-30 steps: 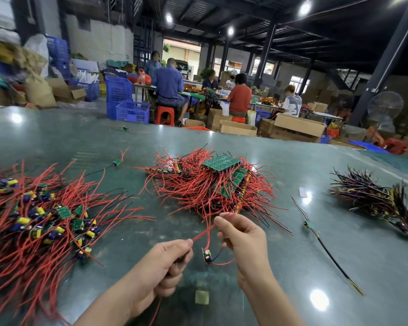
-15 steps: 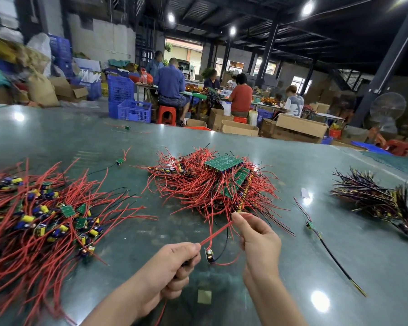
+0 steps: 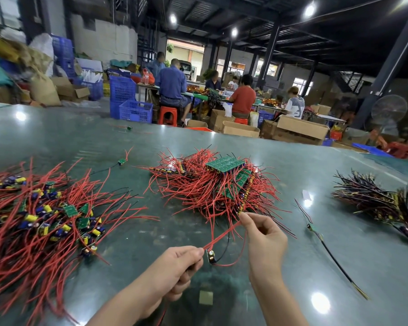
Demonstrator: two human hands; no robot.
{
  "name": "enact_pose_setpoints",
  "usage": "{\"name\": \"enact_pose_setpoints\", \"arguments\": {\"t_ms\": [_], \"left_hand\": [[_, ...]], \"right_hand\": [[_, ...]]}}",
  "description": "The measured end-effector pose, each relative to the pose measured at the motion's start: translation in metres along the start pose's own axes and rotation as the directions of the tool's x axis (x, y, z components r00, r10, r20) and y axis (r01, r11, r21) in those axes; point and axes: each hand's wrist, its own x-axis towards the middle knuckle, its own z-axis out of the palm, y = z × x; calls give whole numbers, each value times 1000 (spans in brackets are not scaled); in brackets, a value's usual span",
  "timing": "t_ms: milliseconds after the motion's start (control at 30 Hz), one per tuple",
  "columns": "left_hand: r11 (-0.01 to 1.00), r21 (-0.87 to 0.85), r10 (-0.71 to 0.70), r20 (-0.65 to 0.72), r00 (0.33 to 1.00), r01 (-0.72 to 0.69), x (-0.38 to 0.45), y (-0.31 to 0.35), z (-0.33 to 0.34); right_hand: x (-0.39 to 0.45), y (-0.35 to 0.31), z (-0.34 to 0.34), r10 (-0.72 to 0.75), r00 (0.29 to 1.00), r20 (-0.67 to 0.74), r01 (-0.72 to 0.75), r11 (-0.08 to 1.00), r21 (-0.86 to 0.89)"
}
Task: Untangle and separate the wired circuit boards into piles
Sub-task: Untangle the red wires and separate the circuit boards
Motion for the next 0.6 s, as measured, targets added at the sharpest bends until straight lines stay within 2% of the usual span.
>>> {"name": "enact_pose_setpoints", "arguments": {"t_ms": [67, 100, 167, 233, 333, 400, 500, 600], "left_hand": [[989, -149, -22, 29, 999, 26, 0, 3, -3], [956, -290, -35, 50, 998, 48, 2, 4, -6], [810, -585, -9, 69, 998, 48, 4, 8, -13], [708, -703, 55, -37, 998, -65, 7, 7, -19], [746, -608, 140, -255, 957, -271, 12, 3, -24], [736, -577, 162, -358, 919, -355, 13, 1, -26], [685, -614, 194, -365, 911, -392, 11, 1, -27], [753, -541, 218, -330, 919, -373, 6, 3, -21]], "right_hand": [[2, -3, 0, -5, 998, 55, 4, 1000, 20], [3, -4, 0, 7, 997, 77, -10, 999, 43], [3, -5, 2, 40, 994, 98, -47, 996, 73], [0, -6, 3, 45, 992, 117, -52, 997, 58], [-12, -13, 7, -32, 981, 192, 33, 999, 0], [-22, -17, 11, -91, 962, 257, 101, 995, -26], [-39, -18, 17, -165, 905, 391, 222, 969, -105], [-49, -14, 23, -96, 847, 524, 225, 956, -189]]}}
